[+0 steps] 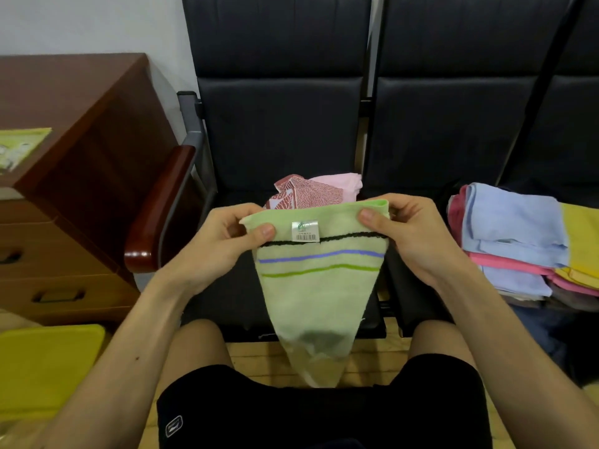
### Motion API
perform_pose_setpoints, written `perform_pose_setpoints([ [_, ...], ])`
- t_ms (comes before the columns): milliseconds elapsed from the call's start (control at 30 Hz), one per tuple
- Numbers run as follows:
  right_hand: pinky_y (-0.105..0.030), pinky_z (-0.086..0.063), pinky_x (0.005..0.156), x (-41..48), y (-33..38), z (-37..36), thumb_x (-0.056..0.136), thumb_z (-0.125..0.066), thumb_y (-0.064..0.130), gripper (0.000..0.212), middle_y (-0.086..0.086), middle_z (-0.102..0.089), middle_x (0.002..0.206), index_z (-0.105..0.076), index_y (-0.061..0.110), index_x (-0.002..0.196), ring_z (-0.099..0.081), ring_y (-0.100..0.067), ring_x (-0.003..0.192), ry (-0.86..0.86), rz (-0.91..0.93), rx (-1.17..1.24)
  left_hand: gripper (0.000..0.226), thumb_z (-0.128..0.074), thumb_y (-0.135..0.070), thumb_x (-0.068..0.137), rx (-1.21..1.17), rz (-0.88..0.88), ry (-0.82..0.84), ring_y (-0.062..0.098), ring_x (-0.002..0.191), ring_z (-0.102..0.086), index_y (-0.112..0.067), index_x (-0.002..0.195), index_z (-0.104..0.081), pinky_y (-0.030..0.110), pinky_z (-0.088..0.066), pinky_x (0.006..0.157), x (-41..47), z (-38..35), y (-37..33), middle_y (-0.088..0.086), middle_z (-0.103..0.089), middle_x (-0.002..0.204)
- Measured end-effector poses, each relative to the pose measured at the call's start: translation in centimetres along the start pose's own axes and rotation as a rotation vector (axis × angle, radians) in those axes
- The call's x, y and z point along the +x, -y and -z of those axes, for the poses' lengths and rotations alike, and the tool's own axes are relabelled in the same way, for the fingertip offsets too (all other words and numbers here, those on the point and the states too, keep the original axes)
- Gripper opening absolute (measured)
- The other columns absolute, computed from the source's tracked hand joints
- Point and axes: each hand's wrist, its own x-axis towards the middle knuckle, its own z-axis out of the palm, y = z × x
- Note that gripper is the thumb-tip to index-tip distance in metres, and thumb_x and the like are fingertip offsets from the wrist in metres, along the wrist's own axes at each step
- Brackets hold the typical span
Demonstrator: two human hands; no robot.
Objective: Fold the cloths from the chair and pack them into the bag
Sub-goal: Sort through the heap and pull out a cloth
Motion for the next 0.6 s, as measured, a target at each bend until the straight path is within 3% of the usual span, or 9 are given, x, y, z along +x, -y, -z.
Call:
perform_pose_setpoints([
  [33,-0.029,-0.059,0.072,-0.1,0.0,0.1,0.077,-0.071,0.018,0.018,-0.007,-0.076,0.086,-0.075,0.009,0.093,-0.072,-0.019,0.08,-0.004,-0.014,0.015,0.035,-0.068,-0.032,0.092,-0.041,-0.007,0.002,0.056,0.098,-0.058,0.001,0.101,-0.065,0.065,-0.048,0.085,0.1,-0.3,0.2,0.033,-0.063,0.103],
  [100,-0.029,-0.06,0.074,-0.5,0.0,0.4,0.078,-0.07,0.019,0.021,-0.007,-0.076,0.087,-0.073,0.007,0.096,-0.072,-0.02,0.081,-0.006,-0.035,0.052,0.043,-0.069,-0.039,0.09,-0.157,0.013,0.003,0.053,0.099,-0.059,0.0,0.107,-0.062,0.068,-0.046,0.089,0.2,-1.3,0.3,0.034,-0.062,0.111],
  [200,-0.029,-0.06,0.073,-1.0,-0.1,0.8,0.08,-0.067,0.019,0.023,-0.007,-0.075,0.087,-0.072,0.006,0.098,-0.072,-0.019,0.08,-0.022,-0.056,0.12,0.02,-0.057,-0.029,0.098,-0.228,0.047,-0.027,0.027,0.095,-0.069,-0.011,0.106,-0.063,0.045,-0.058,0.083,0.5,-3.1,0.4,0.013,-0.071,0.104],
  [300,-0.03,-0.061,0.075,-1.8,-1.1,1.5,0.083,-0.065,0.022,0.027,-0.01,-0.075,0.094,-0.07,0.006,0.104,-0.072,-0.021,0.084,-0.06,-0.102,0.188,0.012,-0.051,-0.023,0.102,-0.01,-0.027,-0.098,0.012,0.082,-0.066,-0.021,0.096,-0.061,0.029,-0.054,0.07,1.3,-4.9,0.7,-0.003,-0.069,0.088],
  [433,-0.031,-0.06,0.078,-2.9,-2.9,1.9,0.081,-0.067,0.027,0.032,-0.012,-0.075,0.099,-0.07,0.007,0.106,-0.071,-0.022,0.088,-0.105,-0.166,0.258,0.014,-0.05,-0.021,0.104,0.149,-0.047,-0.15,0.01,0.081,-0.06,-0.015,0.096,-0.059,0.032,-0.05,0.072,2.4,-7.1,1.6,0.002,-0.064,0.088],
  [500,-0.031,-0.06,0.077,-3.6,-4.1,1.3,0.07,-0.078,0.036,0.048,-0.013,-0.075,0.1,-0.07,0.007,0.107,-0.072,-0.022,0.089,-0.122,-0.203,0.295,0.015,-0.051,-0.021,0.103,0.111,-0.031,-0.144,0.015,0.082,-0.062,-0.011,0.098,-0.06,0.039,-0.052,0.074,2.8,-8.2,1.8,0.009,-0.066,0.091],
  [567,-0.035,-0.06,0.081,-4.5,-5.7,0.7,0.054,-0.092,0.043,0.071,-0.016,-0.074,0.108,-0.07,0.007,0.111,-0.072,-0.026,0.095,-0.103,-0.241,0.31,0.015,-0.051,-0.023,0.103,0.047,-0.001,-0.14,0.016,0.081,-0.063,-0.012,0.097,-0.06,0.042,-0.054,0.075,3.2,-9.0,1.7,0.004,-0.066,0.086],
  [600,-0.038,-0.059,0.084,-4.9,-6.4,0.2,0.051,-0.095,0.041,0.073,-0.016,-0.072,0.112,-0.071,0.008,0.112,-0.071,-0.028,0.099,-0.069,-0.259,0.313,0.014,-0.051,-0.022,0.103,0.001,0.02,-0.149,0.016,0.081,-0.065,-0.013,0.098,-0.06,0.041,-0.055,0.074,3.3,-9.3,1.6,0.001,-0.067,0.085],
])
